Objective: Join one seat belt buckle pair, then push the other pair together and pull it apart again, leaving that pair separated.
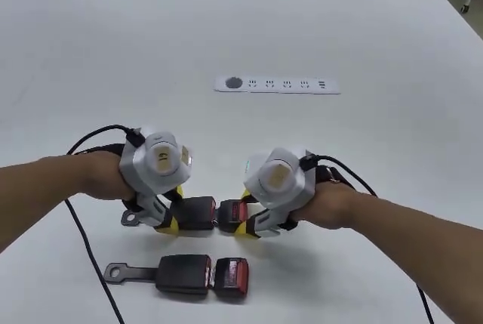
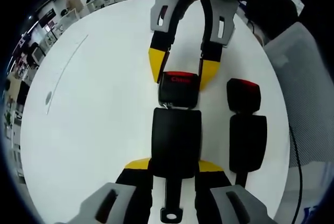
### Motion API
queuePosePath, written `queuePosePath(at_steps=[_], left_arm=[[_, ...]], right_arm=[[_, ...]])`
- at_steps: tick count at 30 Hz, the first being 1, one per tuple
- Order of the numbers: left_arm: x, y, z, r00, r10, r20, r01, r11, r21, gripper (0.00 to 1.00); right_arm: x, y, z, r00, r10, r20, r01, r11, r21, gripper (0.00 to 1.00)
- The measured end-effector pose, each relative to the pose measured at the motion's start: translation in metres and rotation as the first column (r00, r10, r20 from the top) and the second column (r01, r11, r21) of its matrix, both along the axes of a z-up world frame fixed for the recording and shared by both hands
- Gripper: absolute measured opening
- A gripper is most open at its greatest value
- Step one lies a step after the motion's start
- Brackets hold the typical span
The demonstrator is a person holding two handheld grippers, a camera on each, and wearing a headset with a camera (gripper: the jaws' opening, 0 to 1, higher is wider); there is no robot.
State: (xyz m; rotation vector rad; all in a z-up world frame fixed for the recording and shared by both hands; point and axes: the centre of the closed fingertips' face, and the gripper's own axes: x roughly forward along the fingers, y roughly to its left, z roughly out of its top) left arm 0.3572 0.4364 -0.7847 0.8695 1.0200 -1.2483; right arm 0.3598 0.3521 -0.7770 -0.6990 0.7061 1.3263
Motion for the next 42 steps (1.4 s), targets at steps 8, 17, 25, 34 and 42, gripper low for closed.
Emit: queuePosePath(at_steps=[8, 17, 25, 34, 42], left_arm=[[0.000, 0.000, 0.000, 1.000, -0.001, -0.004, 0.001, 1.000, 0.020, 0.31], [0.000, 0.001, -0.001, 1.000, 0.008, -0.004, -0.008, 1.000, 0.002, 0.31], [-0.001, 0.000, 0.001, 1.000, 0.001, -0.003, -0.001, 1.000, -0.008, 0.32], [-0.001, -0.001, 0.002, 1.000, -0.007, -0.003, 0.007, 1.000, -0.005, 0.32], [-0.003, -0.002, 0.003, 1.000, -0.011, -0.002, 0.011, 1.000, -0.006, 0.32]], right_arm=[[0.003, -0.016, -0.002, 1.000, 0.009, -0.005, -0.009, 0.999, -0.036, 0.29], [0.002, -0.017, -0.003, 1.000, 0.014, -0.016, -0.015, 1.000, -0.023, 0.29], [0.003, -0.022, -0.004, 1.000, 0.017, -0.015, -0.017, 0.999, -0.037, 0.29], [0.001, -0.038, -0.004, 1.000, 0.021, -0.016, -0.022, 0.998, -0.065, 0.29], [-0.001, -0.051, -0.004, 1.000, 0.023, -0.018, -0.024, 0.996, -0.091, 0.30]])
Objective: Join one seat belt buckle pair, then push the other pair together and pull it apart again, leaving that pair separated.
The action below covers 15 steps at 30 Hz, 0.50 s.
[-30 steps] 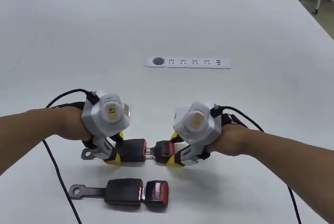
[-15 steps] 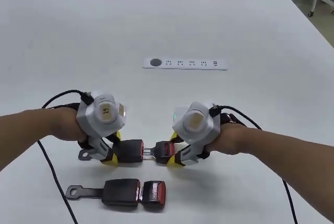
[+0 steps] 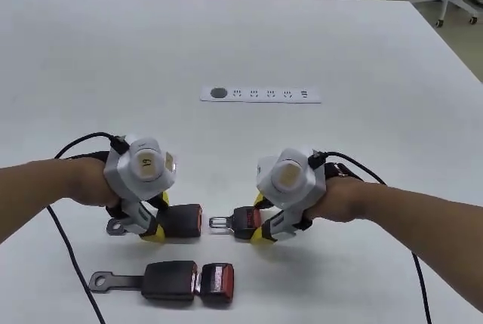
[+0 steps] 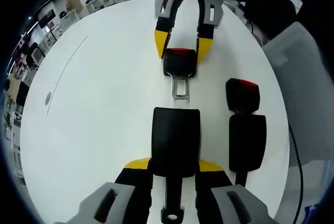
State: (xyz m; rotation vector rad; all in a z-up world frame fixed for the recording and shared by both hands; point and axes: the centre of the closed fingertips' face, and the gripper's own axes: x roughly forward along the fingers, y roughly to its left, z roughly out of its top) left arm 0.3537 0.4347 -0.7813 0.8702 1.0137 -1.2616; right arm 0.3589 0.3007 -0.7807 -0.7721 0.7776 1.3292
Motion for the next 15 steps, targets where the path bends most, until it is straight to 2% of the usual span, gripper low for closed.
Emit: queuePosePath(at_steps=[15], left_arm=[[0.002, 0.002, -0.002, 1.000, -0.011, 0.001, 0.011, 1.000, -0.004, 0.32]], right_arm=[[-0.003, -0.025, 0.002, 1.000, 0.001, 0.001, -0.001, 0.999, -0.033, 0.30]])
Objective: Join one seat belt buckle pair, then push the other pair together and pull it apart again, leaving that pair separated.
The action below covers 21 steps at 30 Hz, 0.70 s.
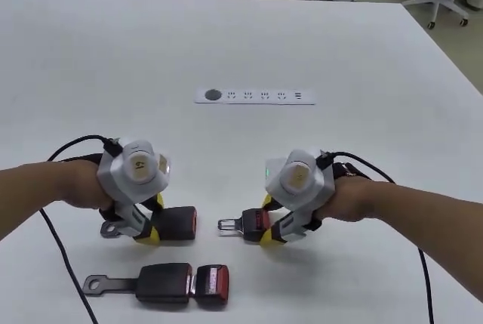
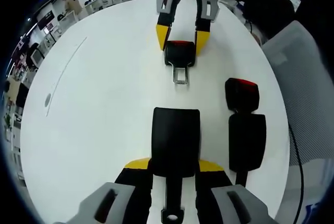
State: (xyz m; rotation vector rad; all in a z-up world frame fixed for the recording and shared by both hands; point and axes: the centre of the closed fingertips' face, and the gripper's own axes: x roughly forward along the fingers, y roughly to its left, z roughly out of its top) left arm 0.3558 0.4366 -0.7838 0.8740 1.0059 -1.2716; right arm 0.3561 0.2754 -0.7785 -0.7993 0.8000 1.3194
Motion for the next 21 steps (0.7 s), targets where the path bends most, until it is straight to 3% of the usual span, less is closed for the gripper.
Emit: queuePosePath(at_steps=[14, 21], left_arm=[[0.000, 0.000, -0.001, 0.999, -0.032, 0.007, 0.032, 0.999, 0.001, 0.32], [0.000, 0.000, -0.002, 1.000, -0.015, 0.007, 0.015, 1.000, -0.027, 0.33]], right_arm=[[0.000, -0.018, 0.000, 1.000, -0.014, -0.003, 0.014, 1.000, -0.023, 0.30], [0.001, -0.018, -0.001, 1.000, -0.011, 0.007, 0.011, 1.000, -0.028, 0.31]])
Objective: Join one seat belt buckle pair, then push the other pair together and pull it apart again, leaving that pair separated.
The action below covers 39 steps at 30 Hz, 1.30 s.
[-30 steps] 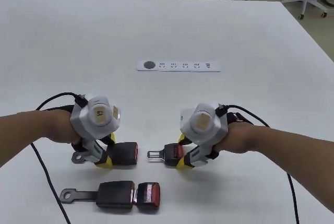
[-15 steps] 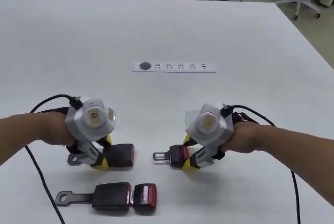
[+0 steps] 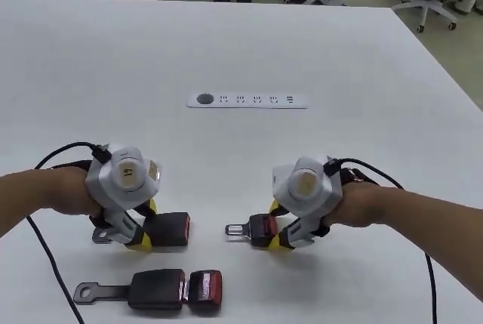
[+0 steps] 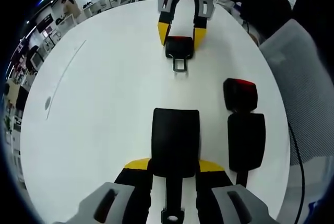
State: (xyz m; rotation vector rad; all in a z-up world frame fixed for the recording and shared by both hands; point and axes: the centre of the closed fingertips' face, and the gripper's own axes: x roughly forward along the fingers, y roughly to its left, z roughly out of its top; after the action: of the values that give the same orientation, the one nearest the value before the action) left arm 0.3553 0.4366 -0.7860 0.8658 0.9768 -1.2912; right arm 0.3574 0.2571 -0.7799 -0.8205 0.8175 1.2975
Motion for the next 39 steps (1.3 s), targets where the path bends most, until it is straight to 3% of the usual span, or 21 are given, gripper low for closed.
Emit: queuePosePath(at_steps=[5, 8, 13, 19, 25, 30, 39], left_arm=[[0.000, -0.001, 0.001, 1.000, 0.003, 0.004, -0.003, 1.000, -0.017, 0.34], [0.005, 0.000, 0.003, 0.999, 0.014, 0.031, -0.013, 1.000, -0.016, 0.39], [0.004, 0.005, 0.004, 0.998, -0.021, 0.054, 0.021, 1.000, 0.005, 0.39], [-0.001, 0.006, 0.015, 0.998, 0.014, 0.065, -0.011, 0.999, -0.039, 0.40], [-0.005, 0.013, 0.021, 0.996, 0.076, 0.053, -0.071, 0.994, -0.085, 0.44], [-0.013, 0.023, 0.030, 0.990, 0.133, 0.043, -0.127, 0.983, -0.129, 0.46], [-0.030, 0.038, 0.035, 0.962, 0.274, 0.023, -0.261, 0.938, -0.226, 0.50]], right_arm=[[0.000, 0.000, 0.000, 1.000, 0.011, 0.011, -0.011, 1.000, 0.002, 0.32], [0.000, 0.000, 0.000, 0.999, 0.015, 0.028, -0.015, 1.000, -0.001, 0.33], [0.000, -0.004, 0.002, 0.999, 0.001, 0.037, -0.001, 1.000, -0.006, 0.38], [-0.002, -0.008, 0.005, 0.999, -0.016, 0.044, 0.016, 1.000, 0.006, 0.42], [-0.006, -0.015, 0.009, 0.998, -0.039, 0.046, 0.038, 0.999, 0.026, 0.48], [-0.013, -0.021, 0.014, 0.996, -0.075, 0.046, 0.073, 0.996, 0.049, 0.52], [-0.025, -0.025, 0.021, 0.990, -0.136, 0.042, 0.131, 0.987, 0.097, 0.59]])
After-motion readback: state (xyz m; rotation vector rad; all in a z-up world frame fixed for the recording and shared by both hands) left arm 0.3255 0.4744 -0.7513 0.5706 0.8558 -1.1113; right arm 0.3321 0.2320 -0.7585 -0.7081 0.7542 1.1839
